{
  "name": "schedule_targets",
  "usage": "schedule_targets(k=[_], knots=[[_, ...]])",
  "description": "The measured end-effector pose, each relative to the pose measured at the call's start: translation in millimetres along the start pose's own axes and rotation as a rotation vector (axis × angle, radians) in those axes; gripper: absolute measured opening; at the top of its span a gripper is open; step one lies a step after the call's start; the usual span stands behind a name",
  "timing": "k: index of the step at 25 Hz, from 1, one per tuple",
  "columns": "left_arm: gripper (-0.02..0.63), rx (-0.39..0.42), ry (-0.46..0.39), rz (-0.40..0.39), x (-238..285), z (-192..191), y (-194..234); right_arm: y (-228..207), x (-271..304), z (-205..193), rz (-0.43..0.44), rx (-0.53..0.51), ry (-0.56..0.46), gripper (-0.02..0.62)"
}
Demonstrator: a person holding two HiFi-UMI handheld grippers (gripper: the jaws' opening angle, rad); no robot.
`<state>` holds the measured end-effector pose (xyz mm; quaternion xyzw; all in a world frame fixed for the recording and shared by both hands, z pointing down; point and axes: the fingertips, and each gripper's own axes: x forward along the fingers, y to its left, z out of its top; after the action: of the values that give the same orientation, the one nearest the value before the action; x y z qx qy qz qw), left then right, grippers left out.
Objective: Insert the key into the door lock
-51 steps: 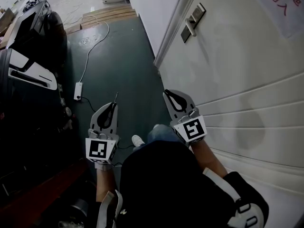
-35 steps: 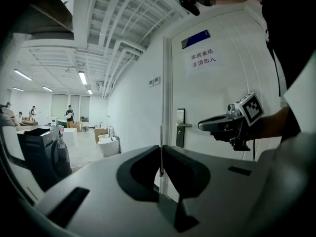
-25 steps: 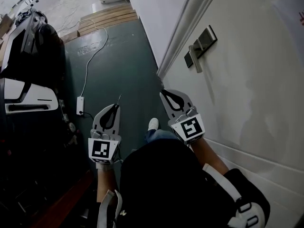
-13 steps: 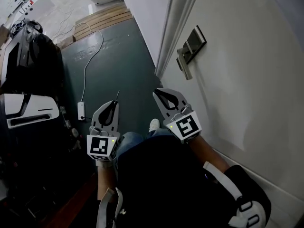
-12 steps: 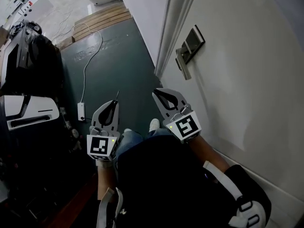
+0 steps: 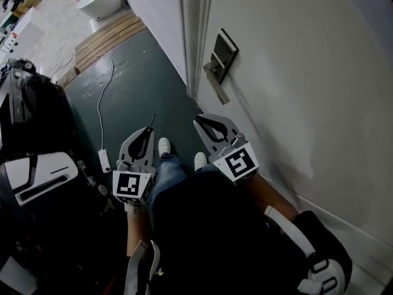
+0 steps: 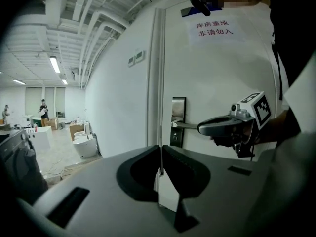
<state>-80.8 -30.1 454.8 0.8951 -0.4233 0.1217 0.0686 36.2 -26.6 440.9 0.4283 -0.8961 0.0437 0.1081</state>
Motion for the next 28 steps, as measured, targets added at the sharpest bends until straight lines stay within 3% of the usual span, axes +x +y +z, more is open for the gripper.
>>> schedule_targets(k=[12,18,22,28], knots=[[0.028,-0.034,0.048,-0.331,84.7,14.1,-1.0,-49.2,-7.1,3.0,-0.29,0.082,0.036,0.028],[0.028,-0.032,0.092,-0.49,116.4,-2.0,2.6,-63.4,-12.7,3.9,-0.443,0.114,0.054,0.028],[0.028,-0.102,0.147,-0.592,135.4,-14.7,0.3,-67.8,-21.3,1.8,-0.537,0.12,0.073,0.028],[0.028,-0.269,0.225,-0.744,157.5,-26.2,-11.4,-66.7,-40.1,-2.7,-0.677,0.165,0.09,0.028]])
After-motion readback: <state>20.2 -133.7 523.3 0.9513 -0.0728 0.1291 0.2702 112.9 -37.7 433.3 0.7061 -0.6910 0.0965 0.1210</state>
